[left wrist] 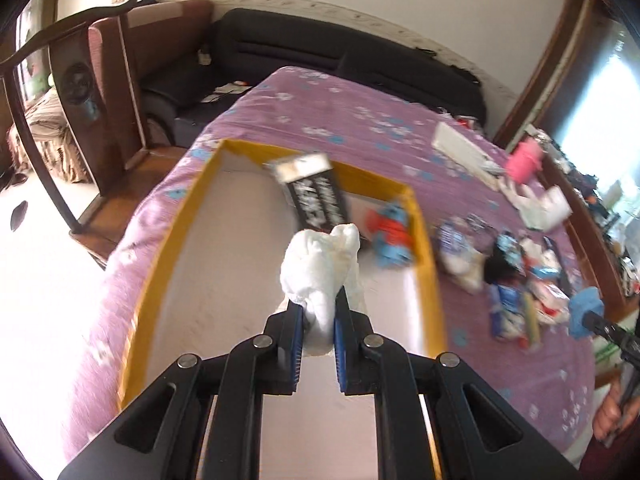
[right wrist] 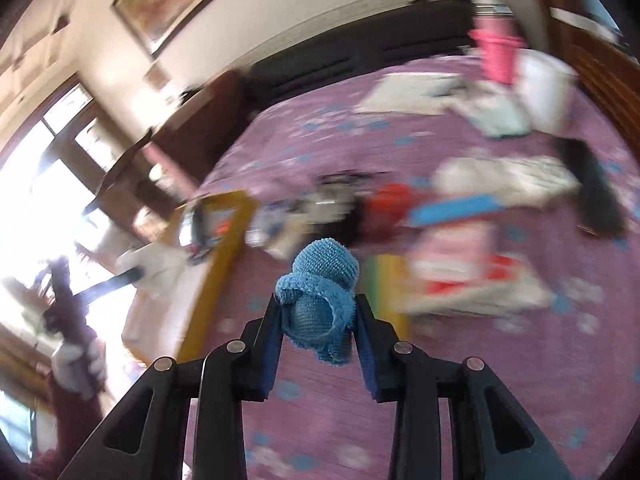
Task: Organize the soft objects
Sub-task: 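Carry the white cloth and blue towel into the tray and release both, then move both open grippers back over the table items, then grasp the blue Vinda tissue pack with the left gripper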
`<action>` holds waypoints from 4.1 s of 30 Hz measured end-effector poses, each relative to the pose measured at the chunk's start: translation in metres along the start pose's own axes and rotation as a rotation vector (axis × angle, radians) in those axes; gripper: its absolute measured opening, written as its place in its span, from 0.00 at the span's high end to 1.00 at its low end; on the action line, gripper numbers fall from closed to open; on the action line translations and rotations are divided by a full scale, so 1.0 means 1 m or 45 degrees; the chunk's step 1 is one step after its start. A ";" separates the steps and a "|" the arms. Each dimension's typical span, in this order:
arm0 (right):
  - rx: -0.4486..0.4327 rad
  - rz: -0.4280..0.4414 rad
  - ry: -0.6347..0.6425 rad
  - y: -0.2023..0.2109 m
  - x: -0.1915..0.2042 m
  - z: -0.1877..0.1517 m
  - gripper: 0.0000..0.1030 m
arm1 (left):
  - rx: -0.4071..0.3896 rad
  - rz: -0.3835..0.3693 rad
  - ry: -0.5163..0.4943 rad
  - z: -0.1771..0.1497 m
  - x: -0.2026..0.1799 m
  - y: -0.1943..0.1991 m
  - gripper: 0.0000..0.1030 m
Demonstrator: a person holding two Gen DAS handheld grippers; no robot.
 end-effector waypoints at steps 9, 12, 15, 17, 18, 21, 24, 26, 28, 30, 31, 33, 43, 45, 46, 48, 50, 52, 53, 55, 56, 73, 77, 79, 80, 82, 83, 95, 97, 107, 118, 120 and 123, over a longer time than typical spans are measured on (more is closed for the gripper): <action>0.174 0.102 0.201 -0.093 0.112 0.007 0.64 | 0.075 0.044 0.091 0.040 0.043 -0.056 0.88; 0.218 0.114 0.231 -0.118 0.133 0.007 0.64 | 0.081 0.074 0.123 0.052 0.054 -0.072 0.85; 0.259 0.117 0.260 -0.142 0.150 0.006 0.64 | 0.077 0.113 0.153 0.063 0.067 -0.086 0.61; 0.281 0.125 0.270 -0.154 0.158 0.008 0.64 | 0.096 0.083 0.166 0.067 0.071 -0.094 0.45; 0.294 0.128 0.279 -0.161 0.163 0.009 0.64 | 0.105 0.062 0.171 0.068 0.070 -0.095 0.42; 0.331 0.140 0.311 -0.179 0.180 0.008 0.64 | 0.104 -0.008 0.196 0.071 0.068 -0.090 0.36; 0.378 0.159 0.347 -0.198 0.198 0.004 0.64 | 0.052 -0.036 0.169 0.076 0.067 -0.070 0.34; 0.406 0.167 0.371 -0.212 0.209 0.003 0.64 | -0.010 -0.023 0.143 0.079 0.068 -0.049 0.32; 0.435 0.167 0.397 -0.229 0.220 0.001 0.64 | -0.066 -0.009 0.142 0.080 0.073 -0.030 0.27; 0.460 0.170 0.409 -0.248 0.232 0.002 0.63 | -0.143 0.014 0.154 0.080 0.082 -0.005 0.26; 0.474 0.173 0.413 -0.256 0.236 0.002 0.63 | -0.176 0.022 0.161 0.079 0.086 0.006 0.25; 0.506 0.170 0.408 -0.276 0.243 0.003 0.63 | -0.243 0.024 0.197 0.074 0.095 0.029 0.24; 0.430 0.114 0.354 -0.316 0.261 0.037 0.43 | -0.354 -0.006 0.280 0.035 0.112 0.079 0.19; 0.394 0.132 0.345 -0.306 0.261 0.044 0.40 | -0.354 -0.008 0.273 0.032 0.107 0.080 0.19; 0.383 0.153 0.336 -0.297 0.261 0.047 0.40 | -0.355 -0.014 0.268 0.030 0.104 0.080 0.19; 0.348 0.186 0.322 -0.271 0.258 0.053 0.40 | -0.360 -0.019 0.249 0.025 0.095 0.084 0.19; 0.269 0.204 0.320 -0.232 0.244 0.062 0.35 | -0.367 -0.029 0.229 0.020 0.084 0.088 0.19; 0.178 0.184 0.314 -0.193 0.226 0.067 0.29 | -0.366 -0.045 0.198 0.016 0.069 0.091 0.18; 0.112 0.161 0.306 -0.169 0.208 0.071 0.24 | -0.363 -0.055 0.185 0.014 0.062 0.091 0.17; 0.000 0.079 0.285 -0.126 0.173 0.073 0.13 | -0.346 -0.079 0.147 0.009 0.043 0.088 0.16; -0.067 0.000 0.258 -0.102 0.142 0.074 0.08 | -0.332 -0.090 0.126 0.007 0.032 0.085 0.16; -0.186 -0.436 -0.225 0.017 -0.141 -0.012 0.09 | 0.089 -0.218 -0.240 -0.058 -0.184 -0.031 0.16; -0.306 -0.506 -0.216 0.029 -0.159 -0.011 0.09 | 0.174 -0.178 -0.284 -0.072 -0.211 -0.061 0.16; -0.358 -0.527 -0.218 0.034 -0.166 -0.011 0.09 | 0.196 -0.156 -0.301 -0.076 -0.222 -0.074 0.16; -0.383 -0.527 -0.222 0.035 -0.170 -0.012 0.09 | 0.198 -0.146 -0.311 -0.076 -0.227 -0.079 0.16; -0.405 -0.536 -0.241 0.037 -0.178 -0.015 0.09 | 0.190 -0.121 -0.329 -0.075 -0.233 -0.084 0.16; -0.394 -0.538 -0.253 0.036 -0.182 -0.016 0.09 | 0.179 -0.105 -0.342 -0.073 -0.236 -0.088 0.16; -0.378 -0.430 -0.308 0.034 -0.189 -0.018 0.09 | 0.147 -0.073 -0.379 -0.070 -0.254 -0.120 0.16; -0.382 -0.429 -0.309 0.035 -0.190 -0.018 0.09 | 0.145 -0.063 -0.394 -0.071 -0.256 -0.123 0.16; -0.353 -0.418 -0.324 0.030 -0.192 -0.020 0.09 | 0.062 0.089 -0.417 -0.077 -0.246 -0.130 0.16; -0.307 -0.422 -0.335 0.020 -0.195 -0.021 0.09 | 0.089 0.099 -0.398 -0.077 -0.242 -0.135 0.01; -0.300 -0.426 -0.335 0.019 -0.196 -0.021 0.09 | 0.089 0.099 -0.398 -0.077 -0.243 -0.135 0.01; -0.294 -0.429 -0.337 0.017 -0.196 -0.022 0.09 | 0.089 0.099 -0.398 -0.077 -0.243 -0.135 0.01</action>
Point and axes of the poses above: each gripper's, at about its wrist camera, not at the fingertips, and y roughly against the way its jaws point, x to its left, z to its top, the point moved 8 cm from there along -y, roughly the way its jaws point, and after that the axes turned 1 degree about x, right-handed, at the moved point
